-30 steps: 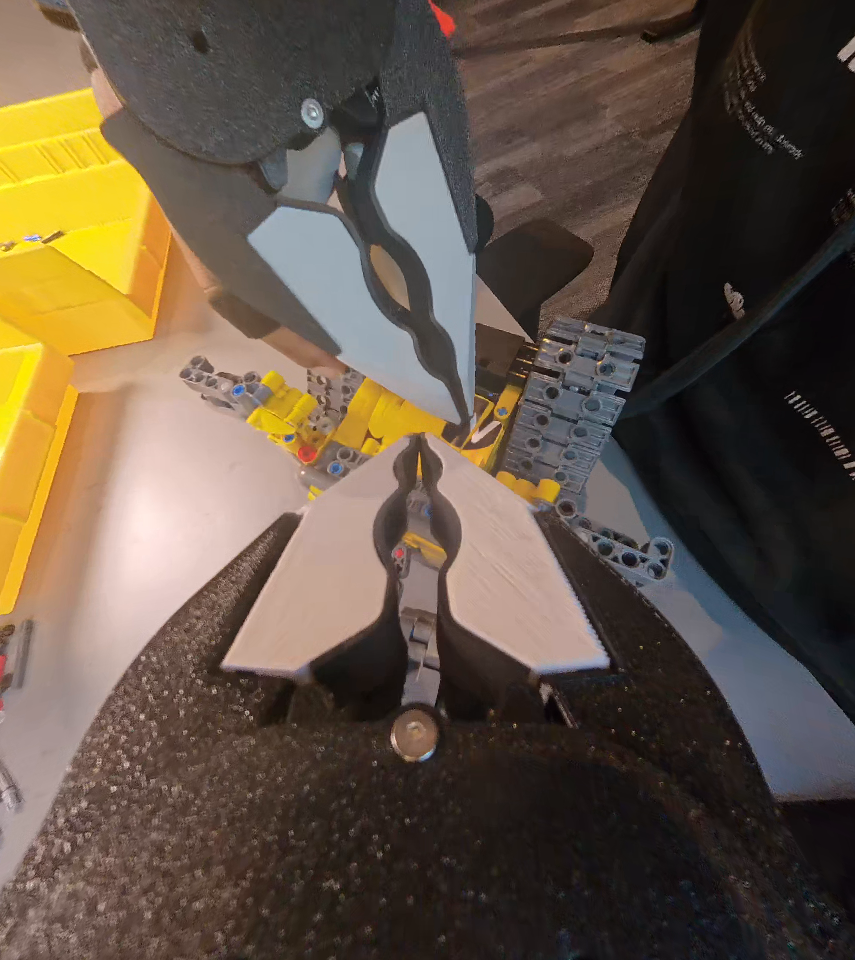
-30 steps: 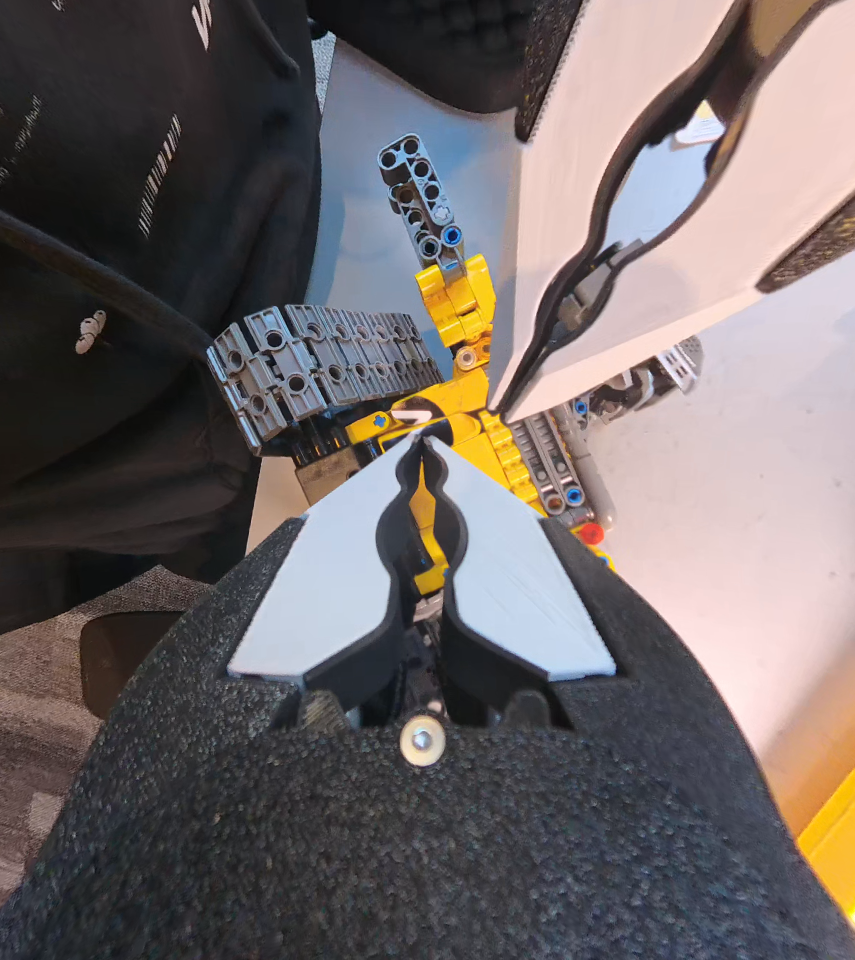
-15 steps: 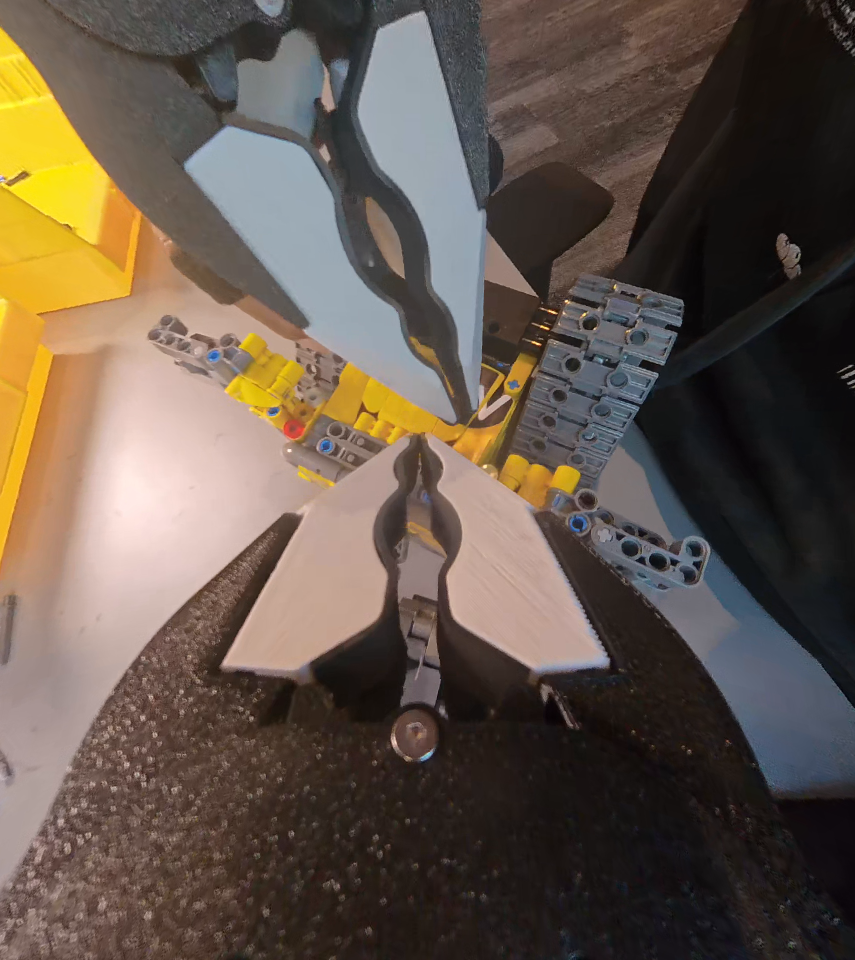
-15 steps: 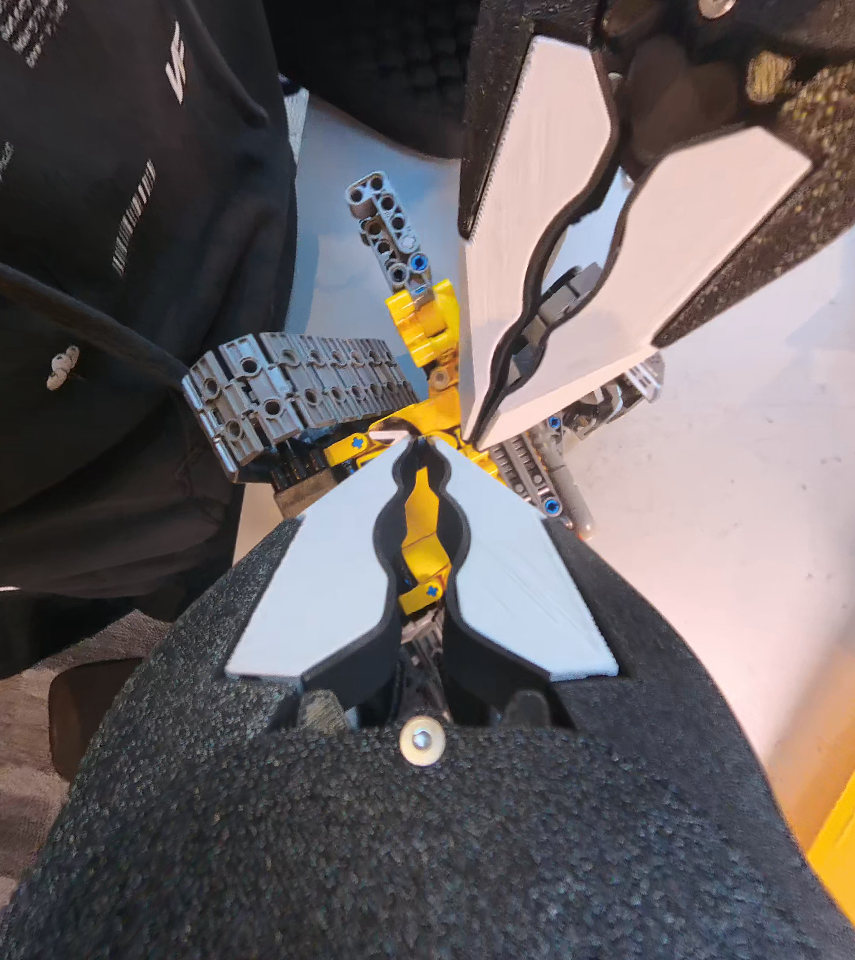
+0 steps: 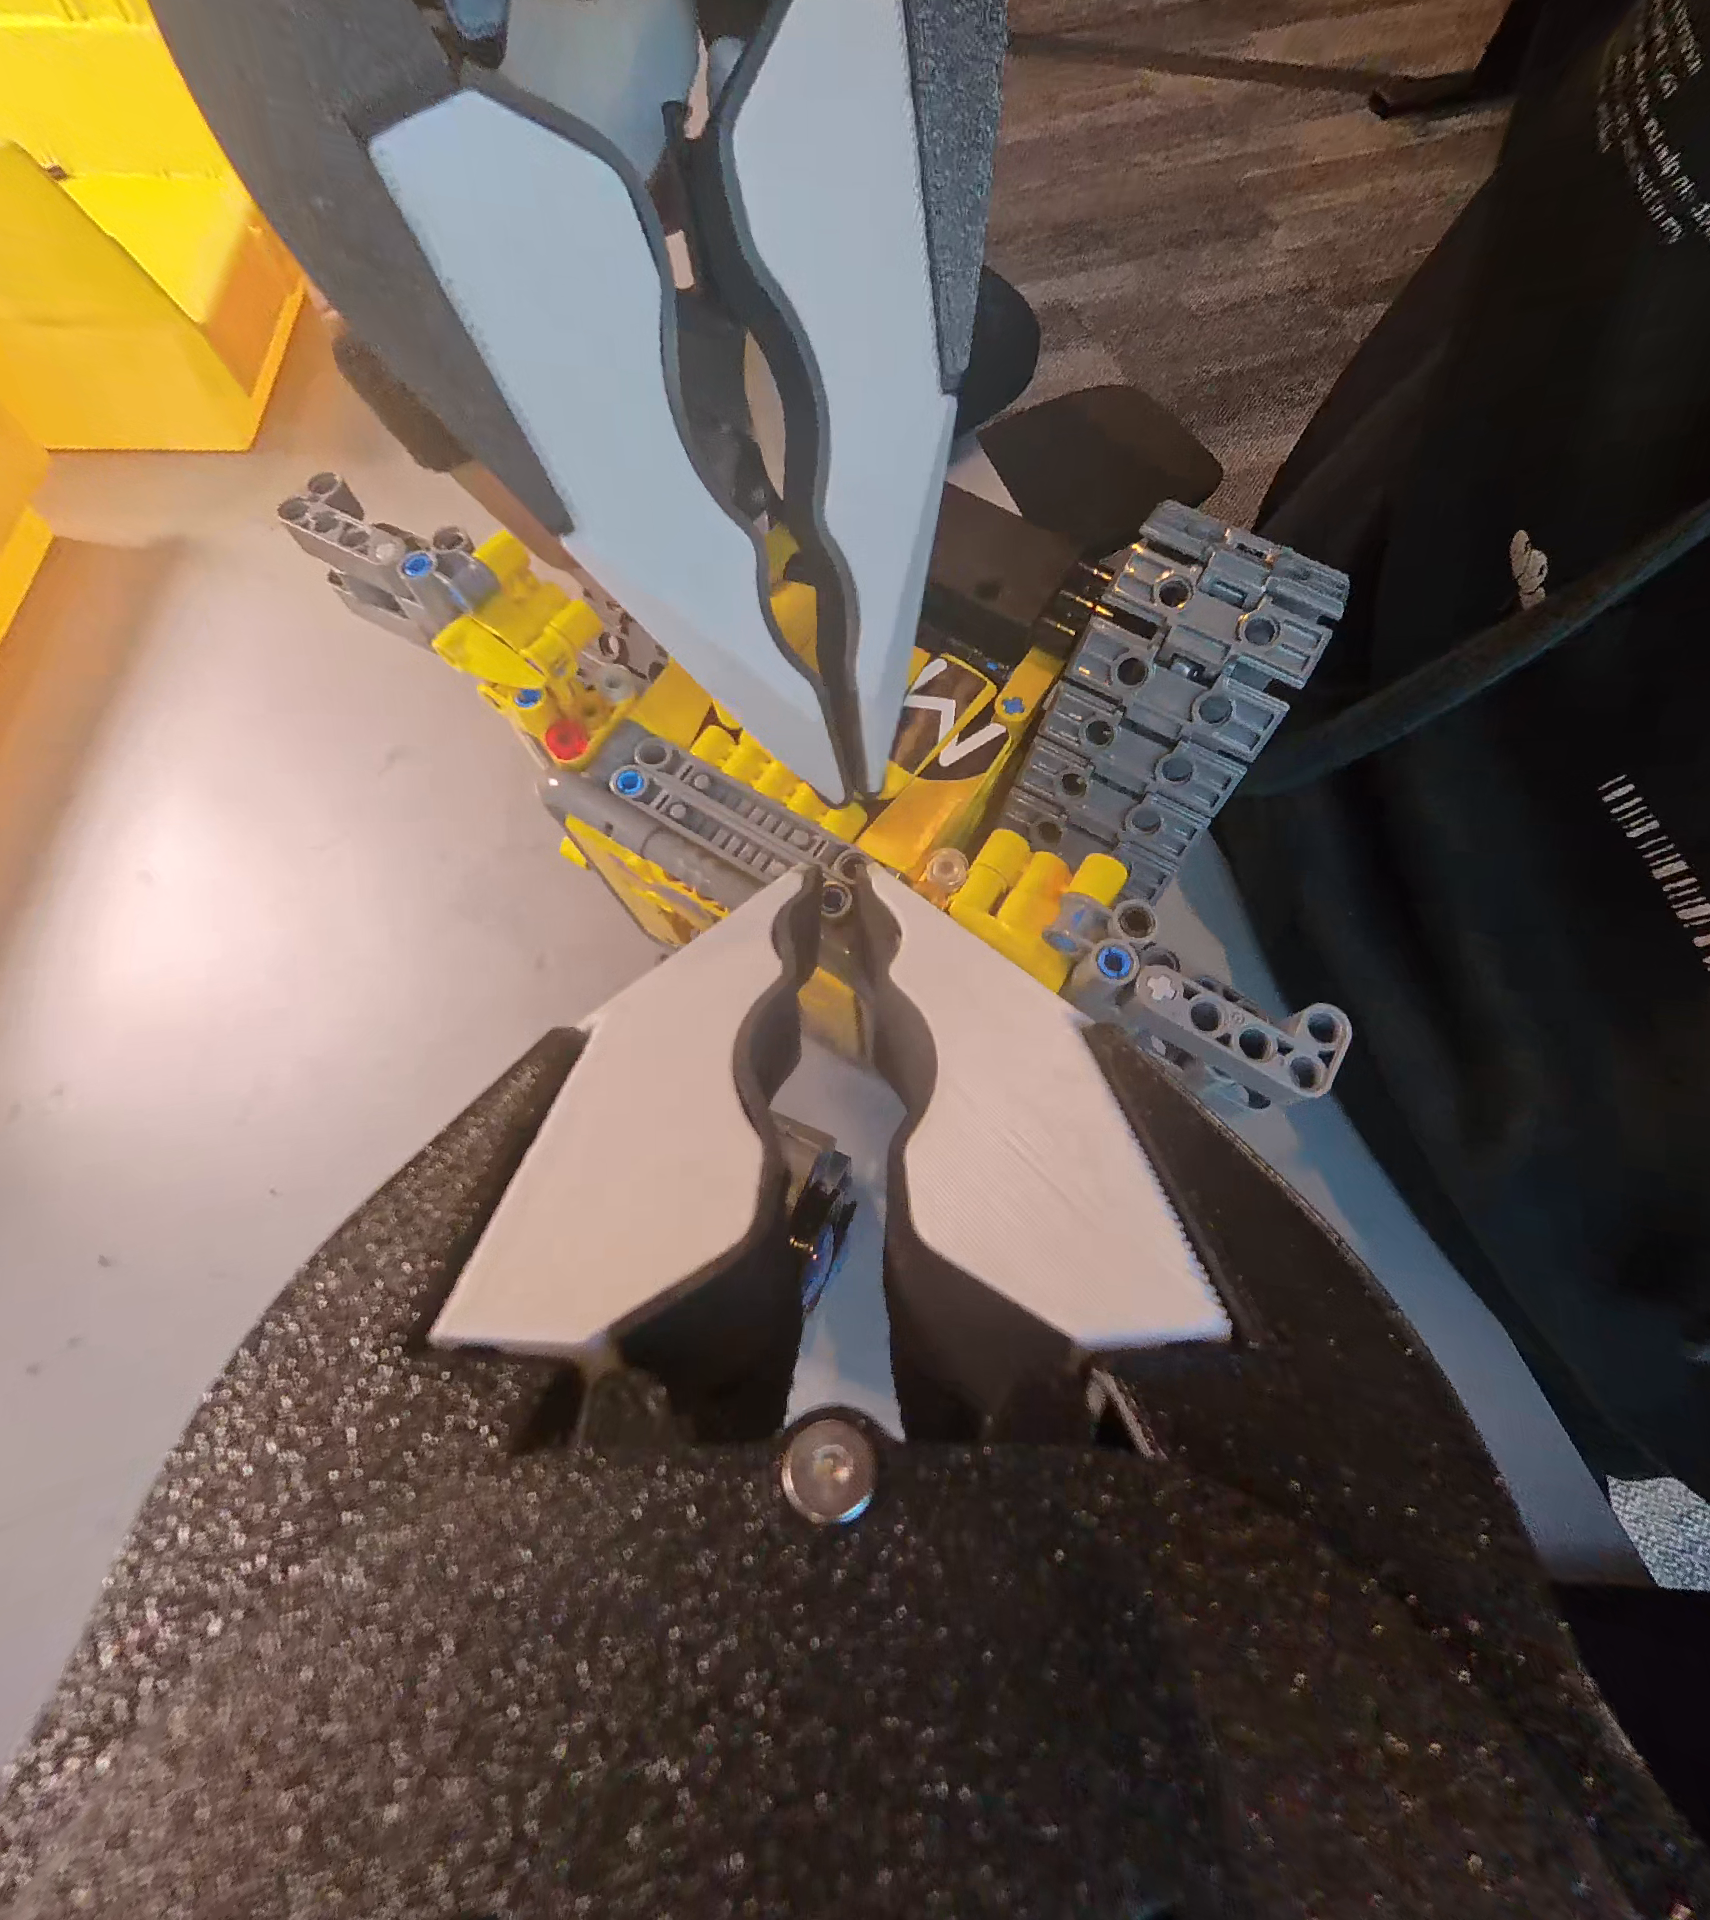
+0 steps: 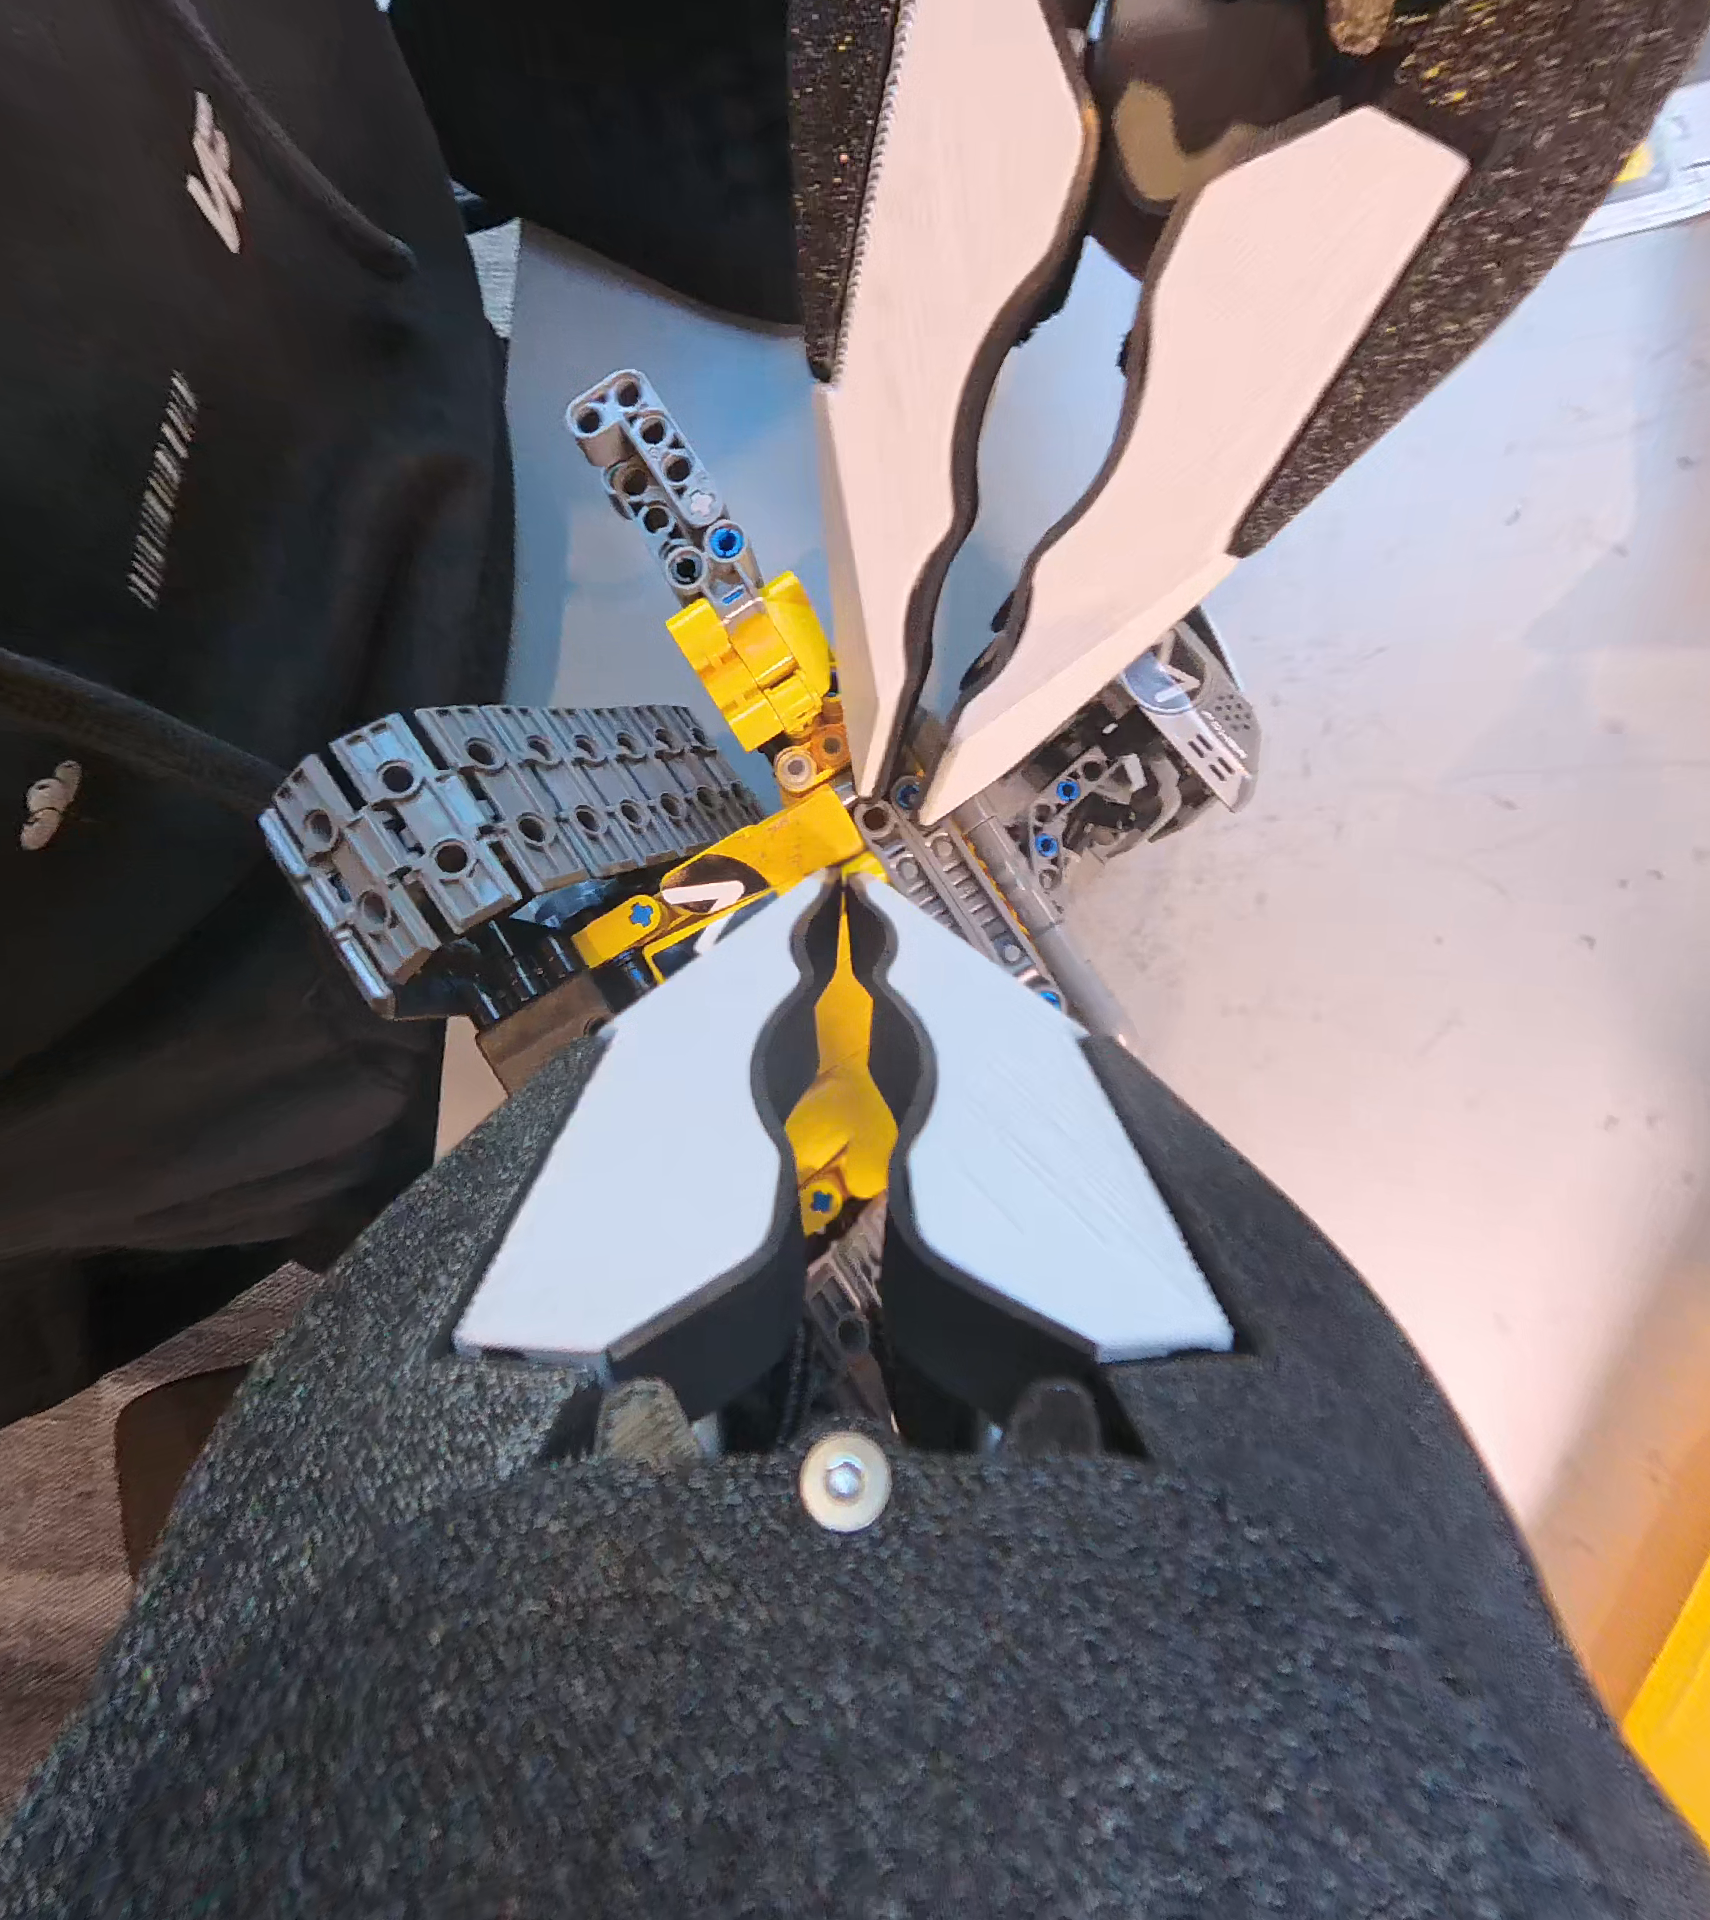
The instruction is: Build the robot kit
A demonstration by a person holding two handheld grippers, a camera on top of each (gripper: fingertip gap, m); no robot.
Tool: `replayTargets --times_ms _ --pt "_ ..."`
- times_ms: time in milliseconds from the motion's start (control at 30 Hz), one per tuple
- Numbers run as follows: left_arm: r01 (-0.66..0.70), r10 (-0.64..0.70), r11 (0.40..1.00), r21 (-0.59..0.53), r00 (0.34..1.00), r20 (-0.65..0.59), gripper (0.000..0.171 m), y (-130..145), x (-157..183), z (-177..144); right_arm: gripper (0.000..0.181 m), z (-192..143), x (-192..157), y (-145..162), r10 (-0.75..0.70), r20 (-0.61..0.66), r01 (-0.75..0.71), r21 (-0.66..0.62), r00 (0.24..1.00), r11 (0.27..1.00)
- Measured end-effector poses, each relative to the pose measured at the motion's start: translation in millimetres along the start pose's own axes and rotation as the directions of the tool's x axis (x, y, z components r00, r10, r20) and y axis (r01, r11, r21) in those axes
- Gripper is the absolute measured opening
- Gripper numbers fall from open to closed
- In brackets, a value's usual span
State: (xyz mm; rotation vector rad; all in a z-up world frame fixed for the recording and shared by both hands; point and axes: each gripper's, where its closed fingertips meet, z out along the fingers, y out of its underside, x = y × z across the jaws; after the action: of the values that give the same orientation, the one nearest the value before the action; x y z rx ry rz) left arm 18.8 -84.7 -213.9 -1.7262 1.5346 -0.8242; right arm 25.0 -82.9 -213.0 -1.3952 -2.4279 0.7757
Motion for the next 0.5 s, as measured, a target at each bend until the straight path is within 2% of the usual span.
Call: replayTargets --times_ms 133,500 --pt "-0.005 0.005 1.000 0.004 1.000 -0.008 0.005 -1.3 1.7 1.2 0.000 -8.7 -8.3 -3.5 -0.014 0.027 0.013 0.033 1.000 0.999" --pt "-0.015 0.015 1.000 0.007 1.000 -0.009 0.004 -1.3 1.8 1.8 0.000 -11.3 -33.1 19.5 -0.099 0.128 0.117 -0.141 0.987 0.983"
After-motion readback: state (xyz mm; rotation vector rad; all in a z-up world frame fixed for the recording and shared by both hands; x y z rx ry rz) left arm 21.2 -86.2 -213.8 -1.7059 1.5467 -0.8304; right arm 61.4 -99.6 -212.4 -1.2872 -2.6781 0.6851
